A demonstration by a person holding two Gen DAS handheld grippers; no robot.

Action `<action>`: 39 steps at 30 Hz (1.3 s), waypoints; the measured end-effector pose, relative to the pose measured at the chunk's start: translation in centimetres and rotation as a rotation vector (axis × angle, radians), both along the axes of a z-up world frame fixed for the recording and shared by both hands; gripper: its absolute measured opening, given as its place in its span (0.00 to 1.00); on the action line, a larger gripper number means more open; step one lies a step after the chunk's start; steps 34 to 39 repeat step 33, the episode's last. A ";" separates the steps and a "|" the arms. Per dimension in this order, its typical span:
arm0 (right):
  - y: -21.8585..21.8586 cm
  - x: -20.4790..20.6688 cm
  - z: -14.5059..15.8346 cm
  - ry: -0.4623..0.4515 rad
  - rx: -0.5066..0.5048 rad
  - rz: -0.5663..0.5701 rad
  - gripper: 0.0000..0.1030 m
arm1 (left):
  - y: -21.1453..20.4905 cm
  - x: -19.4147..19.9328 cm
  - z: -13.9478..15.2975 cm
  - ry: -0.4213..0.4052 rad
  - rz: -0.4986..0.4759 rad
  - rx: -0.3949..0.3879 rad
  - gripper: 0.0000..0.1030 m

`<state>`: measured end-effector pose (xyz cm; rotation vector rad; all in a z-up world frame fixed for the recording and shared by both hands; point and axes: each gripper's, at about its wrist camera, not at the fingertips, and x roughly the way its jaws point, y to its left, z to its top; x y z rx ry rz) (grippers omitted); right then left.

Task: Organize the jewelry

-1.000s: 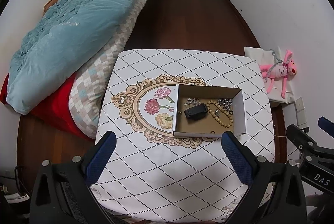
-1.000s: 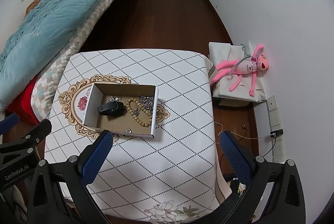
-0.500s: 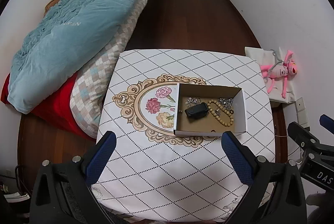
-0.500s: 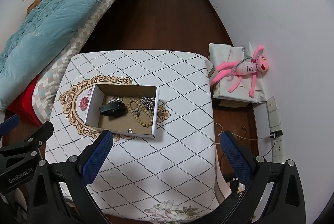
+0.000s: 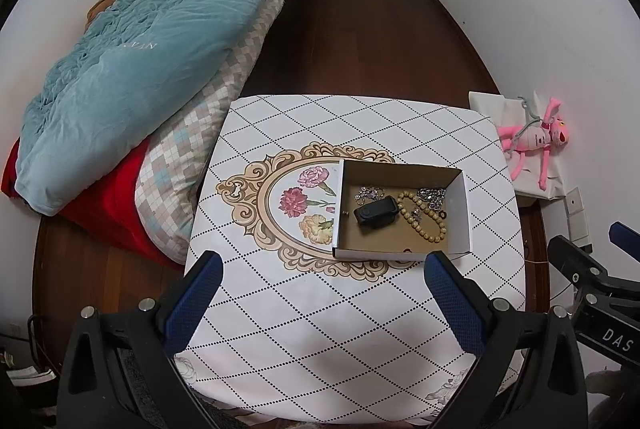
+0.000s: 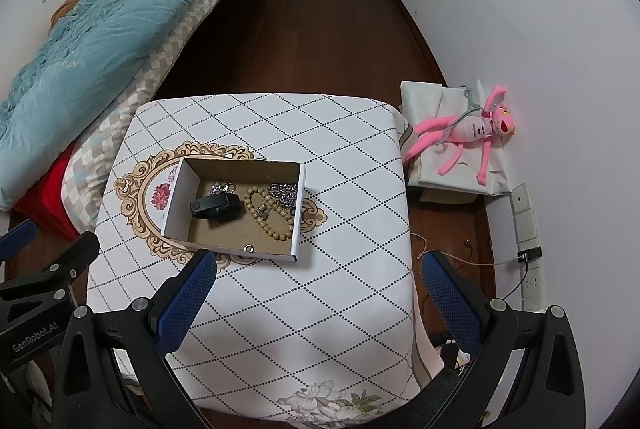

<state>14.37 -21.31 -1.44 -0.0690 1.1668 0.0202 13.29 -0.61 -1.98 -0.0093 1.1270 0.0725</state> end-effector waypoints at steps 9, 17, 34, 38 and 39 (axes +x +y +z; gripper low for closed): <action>-0.1 0.0 -0.1 0.000 0.001 -0.001 1.00 | -0.2 -0.2 0.3 -0.005 0.002 -0.001 1.00; -0.1 -0.1 -0.2 0.002 0.000 0.000 1.00 | -0.3 -0.2 0.4 -0.002 0.001 -0.002 1.00; -0.1 -0.2 -0.2 0.005 0.001 0.000 1.00 | -0.5 -0.4 0.4 -0.011 0.004 -0.014 1.00; -0.1 -0.2 -0.2 0.005 0.001 0.000 1.00 | -0.5 -0.4 0.4 -0.011 0.004 -0.014 1.00; -0.1 -0.2 -0.2 0.005 0.001 0.000 1.00 | -0.5 -0.4 0.4 -0.011 0.004 -0.014 1.00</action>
